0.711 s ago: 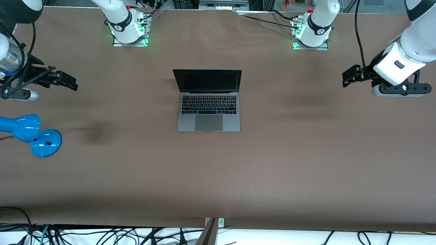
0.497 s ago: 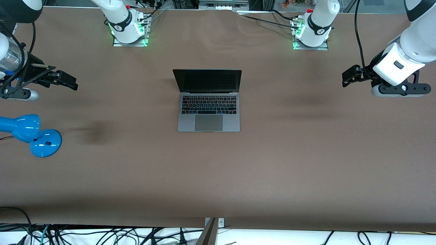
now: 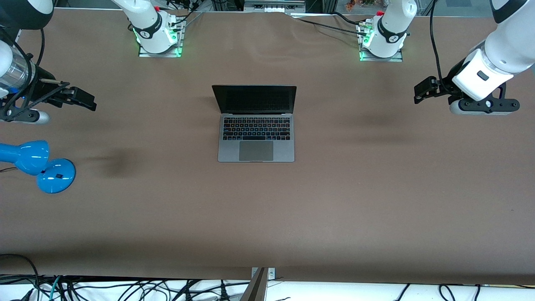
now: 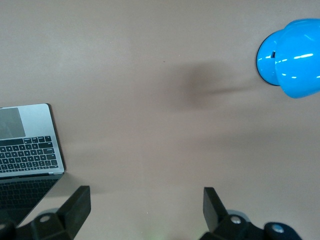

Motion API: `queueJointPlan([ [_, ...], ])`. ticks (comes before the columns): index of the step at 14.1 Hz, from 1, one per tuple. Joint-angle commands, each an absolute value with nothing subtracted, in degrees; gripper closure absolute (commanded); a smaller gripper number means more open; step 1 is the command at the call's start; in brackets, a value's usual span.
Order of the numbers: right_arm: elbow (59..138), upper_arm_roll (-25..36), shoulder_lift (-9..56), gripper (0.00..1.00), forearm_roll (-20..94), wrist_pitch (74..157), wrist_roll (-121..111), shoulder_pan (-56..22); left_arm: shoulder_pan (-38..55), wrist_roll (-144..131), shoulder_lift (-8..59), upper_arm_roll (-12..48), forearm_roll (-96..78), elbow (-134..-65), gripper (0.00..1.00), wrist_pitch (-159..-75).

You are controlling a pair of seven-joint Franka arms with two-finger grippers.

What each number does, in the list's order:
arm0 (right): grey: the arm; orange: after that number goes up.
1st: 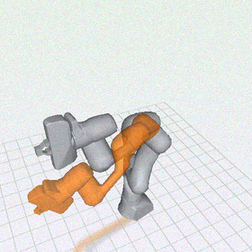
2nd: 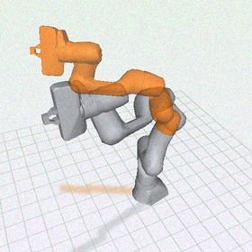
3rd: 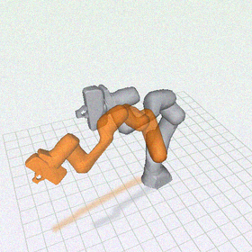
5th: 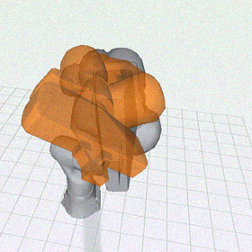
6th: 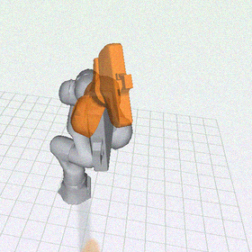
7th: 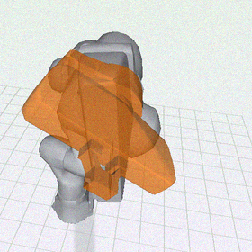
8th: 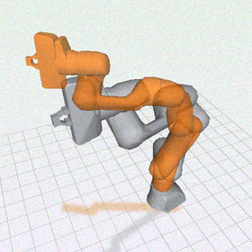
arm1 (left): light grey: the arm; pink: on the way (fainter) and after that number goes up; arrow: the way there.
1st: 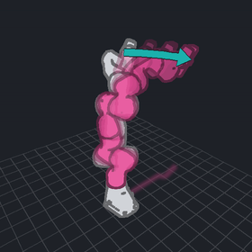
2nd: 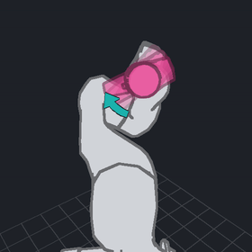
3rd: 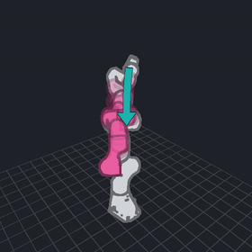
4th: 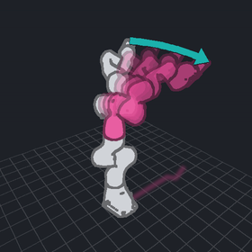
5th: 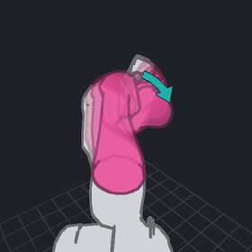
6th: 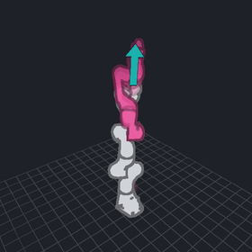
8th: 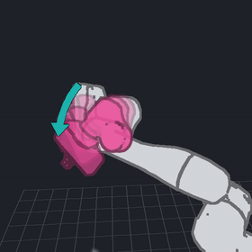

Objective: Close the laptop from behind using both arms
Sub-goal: 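Start moving both grippers from rest toward the open laptop, then move both grippers behind the laptop screen, one at each side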

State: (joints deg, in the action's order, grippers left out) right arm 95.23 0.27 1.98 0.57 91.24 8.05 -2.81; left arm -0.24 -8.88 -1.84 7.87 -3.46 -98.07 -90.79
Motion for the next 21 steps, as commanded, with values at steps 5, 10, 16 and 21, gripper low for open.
queueJointPlan([
  [5, 97.0, -7.3, 1.5, 0.00, 1.7, 91.0, 8.4, -2.3, -0.4, -16.2, -3.2, 14.8, -4.6, -102.8, 0.00, -91.1],
  [10, 99.0, -19.0, 2.2, 0.00, 1.9, 91.1, 8.3, -2.3, -0.4, -22.7, -3.2, 18.7, -9.0, -106.8, 0.00, -90.1],
  [16, 104.6, -28.4, 3.5, 0.00, 6.4, 96.8, 8.7, -2.4, -0.2, -33.8, -2.3, 27.6, -9.6, -109.5, 0.00, -90.6],
  [21, 106.3, -33.0, 4.8, 0.01, 10.6, 98.6, 29.1, -2.5, 0.2, -39.8, -1.8, 30.3, -15.3, -112.4, 0.01, -93.2],
])
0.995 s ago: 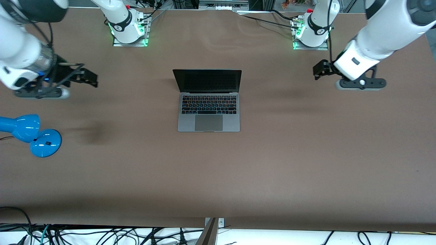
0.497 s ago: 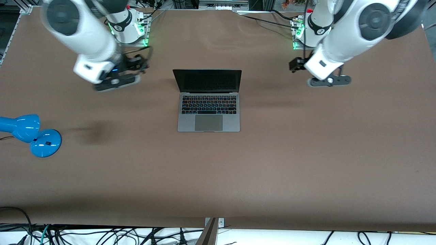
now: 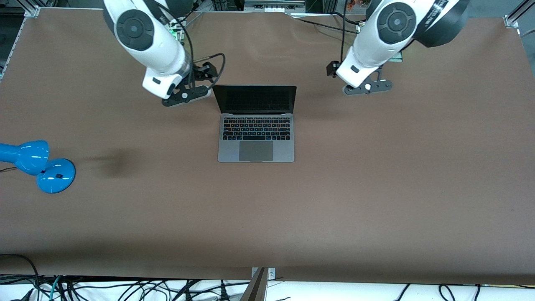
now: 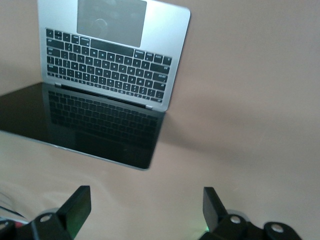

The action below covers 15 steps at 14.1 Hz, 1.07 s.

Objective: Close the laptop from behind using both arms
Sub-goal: 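Move both grippers behind the laptop screen, one at each side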

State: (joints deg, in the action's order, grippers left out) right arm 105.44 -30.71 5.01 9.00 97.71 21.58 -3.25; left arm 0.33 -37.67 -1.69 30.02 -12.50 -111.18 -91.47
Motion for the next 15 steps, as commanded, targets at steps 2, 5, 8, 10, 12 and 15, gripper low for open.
queueJointPlan([
  [2, 107.0, -33.5, 4.9, 0.06, 13.1, 98.7, 33.0, -2.5, 0.8, -40.3, 0.6, 31.7, -17.4, -112.4, 0.06, -93.5],
  [5, 108.0, -33.5, 5.4, 0.21, 17.4, 98.7, 34.4, -2.5, 0.9, -41.5, 4.4, 35.5, -18.3, -112.6, 0.11, -97.4],
  [8, 109.5, -34.6, 5.8, 0.55, 19.1, 98.1, 34.3, -2.6, 0.9, -46.3, 6.8, 38.4, -18.5, -112.2, 0.21, -100.3],
  [10, 110.6, -34.8, 5.8, 0.79, 20.4, 98.5, 34.4, -2.7, 1.0, -50.0, 7.7, 40.7, -18.5, -112.3, 0.42, -103.2],
  [12, 110.8, -34.8, 6.2, 1.00, 20.7, 98.3, 34.4, -3.1, 1.0, -51.6, 8.9, 42.3, -18.5, -112.2, 0.74, -105.0],
  [15, 112.2, -34.8, 6.3, 1.00, 20.7, 98.2, 35.6, -3.6, 2.0, -51.7, 11.7, 43.3, -19.5, -111.7, 1.00, -108.5],
])
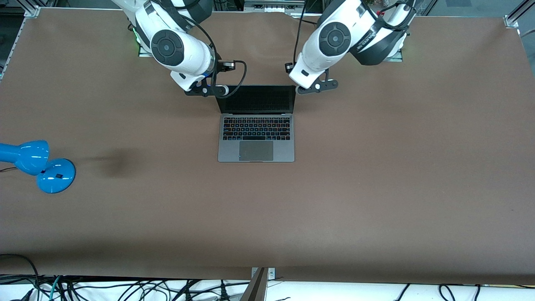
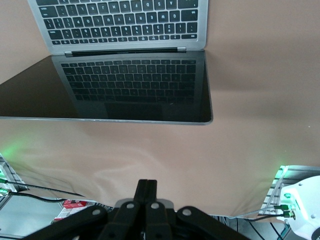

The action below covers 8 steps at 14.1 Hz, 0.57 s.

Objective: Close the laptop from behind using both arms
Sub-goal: 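Move both grippers behind the laptop screen, one at each side, then lower both grippers to the back of the laptop screen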

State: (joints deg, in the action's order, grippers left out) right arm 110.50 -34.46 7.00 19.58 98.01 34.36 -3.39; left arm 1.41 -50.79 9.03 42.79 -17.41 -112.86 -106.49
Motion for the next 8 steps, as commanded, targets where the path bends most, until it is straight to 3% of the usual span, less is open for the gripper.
queueJointPlan([
  [1, 113.4, -34.8, 6.8, 1.00, 20.7, 98.6, 35.5, -3.7, 2.1, -51.7, 12.0, 43.2, -20.0, -111.6, 1.00, -109.8],
  [8, 116.4, -34.9, 8.6, 1.00, 20.7, 101.3, 34.7, -3.7, 2.5, -52.1, 17.4, 43.2, -20.8, -109.0, 1.00, -111.7],
])
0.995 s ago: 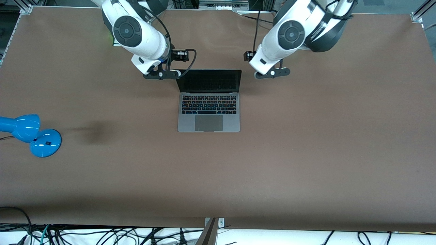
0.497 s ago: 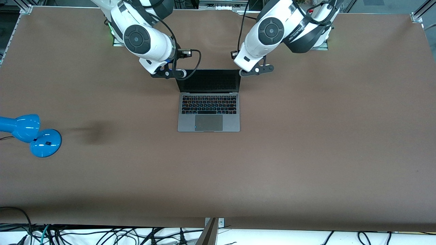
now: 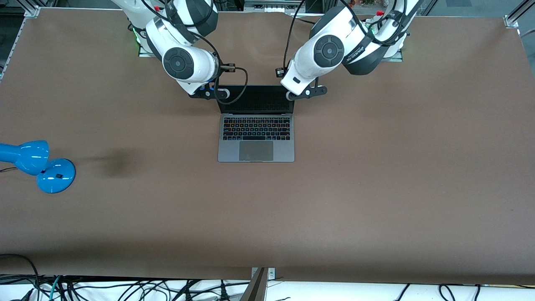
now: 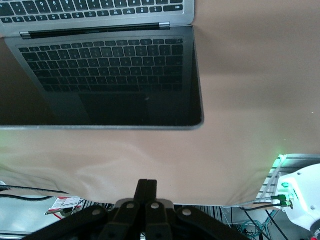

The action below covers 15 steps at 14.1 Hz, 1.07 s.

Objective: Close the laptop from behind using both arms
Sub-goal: 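Lower both grippers to the back of the laptop screen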

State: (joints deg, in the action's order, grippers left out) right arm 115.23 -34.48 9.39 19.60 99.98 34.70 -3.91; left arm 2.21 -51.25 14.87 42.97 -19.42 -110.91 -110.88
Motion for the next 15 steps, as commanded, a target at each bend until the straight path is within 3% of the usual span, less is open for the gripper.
queueJointPlan([
  [1, 116.4, -34.8, 8.7, 1.00, 20.4, 101.8, 34.6, -3.7, 3.1, -52.8, 18.3, 43.2, -20.7, -109.0, 1.00, -112.3],
  [15, 116.5, -34.5, 10.4, 1.00, 15.2, 106.7, 31.2, -1.8, 3.7, -52.7, 25.8, 42.5, -15.1, -104.4, 1.00, -113.6],
])
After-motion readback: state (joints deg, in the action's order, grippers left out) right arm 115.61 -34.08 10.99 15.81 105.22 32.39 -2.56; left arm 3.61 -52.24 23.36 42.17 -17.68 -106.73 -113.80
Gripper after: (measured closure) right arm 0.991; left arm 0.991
